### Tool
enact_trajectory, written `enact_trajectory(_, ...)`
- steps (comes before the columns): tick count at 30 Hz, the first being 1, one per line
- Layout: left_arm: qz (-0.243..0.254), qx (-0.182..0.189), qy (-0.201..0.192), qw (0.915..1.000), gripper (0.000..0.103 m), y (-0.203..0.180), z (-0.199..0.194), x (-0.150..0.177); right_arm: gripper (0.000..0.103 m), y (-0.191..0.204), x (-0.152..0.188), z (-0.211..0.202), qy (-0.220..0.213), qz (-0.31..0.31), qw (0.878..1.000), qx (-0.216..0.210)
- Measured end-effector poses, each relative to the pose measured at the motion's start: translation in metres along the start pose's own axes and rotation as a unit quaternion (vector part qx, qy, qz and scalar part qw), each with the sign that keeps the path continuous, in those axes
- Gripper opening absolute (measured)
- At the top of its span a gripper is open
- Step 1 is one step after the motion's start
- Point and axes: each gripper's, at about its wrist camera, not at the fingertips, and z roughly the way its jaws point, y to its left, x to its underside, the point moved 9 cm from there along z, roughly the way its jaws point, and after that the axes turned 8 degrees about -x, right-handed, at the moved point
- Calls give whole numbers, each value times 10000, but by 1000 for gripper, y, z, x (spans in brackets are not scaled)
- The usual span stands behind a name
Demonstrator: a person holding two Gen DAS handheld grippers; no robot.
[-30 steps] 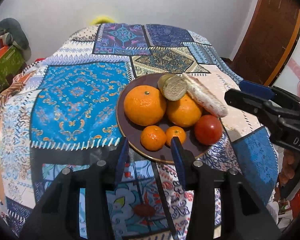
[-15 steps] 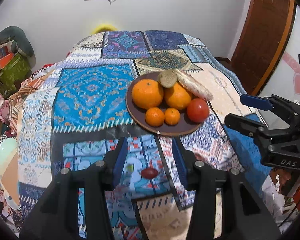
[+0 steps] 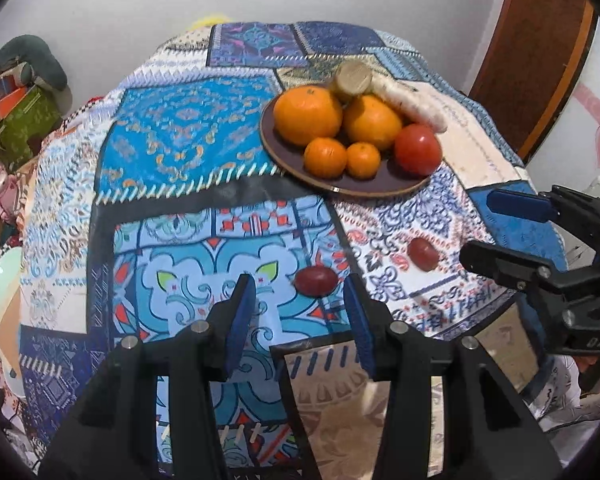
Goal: Organize fruits
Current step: 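Grasp a dark red date with the left tool while the right tool grasps another date, then carry both dates onto the plate and open both tools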
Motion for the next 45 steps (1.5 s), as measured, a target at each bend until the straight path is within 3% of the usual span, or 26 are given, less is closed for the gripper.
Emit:
enact_trajectory(5, -71, 127, 132, 9998, 46, -2, 14, 6, 66, 3, 14, 17, 259, 30, 9995, -160)
enact_trajectory(9, -38, 211, 122, 9997, 45, -8, 21, 7, 47, 1, 20, 31, 488, 111, 9982, -333)
enact_trajectory(24, -69, 346, 189, 9992, 30, -17, 35, 2, 18, -5, 25, 50, 623, 146, 9972, -394)
enact_trajectory(37, -91, 322, 121, 9994, 27, -15, 28, -4, 18, -15, 14, 39, 446, 286, 9977, -412)
enact_trajectory(45, -33, 360, -92, 9993, 27, -21, 20, -27, 18, -26, -6, 26, 168, 180, 9996, -163)
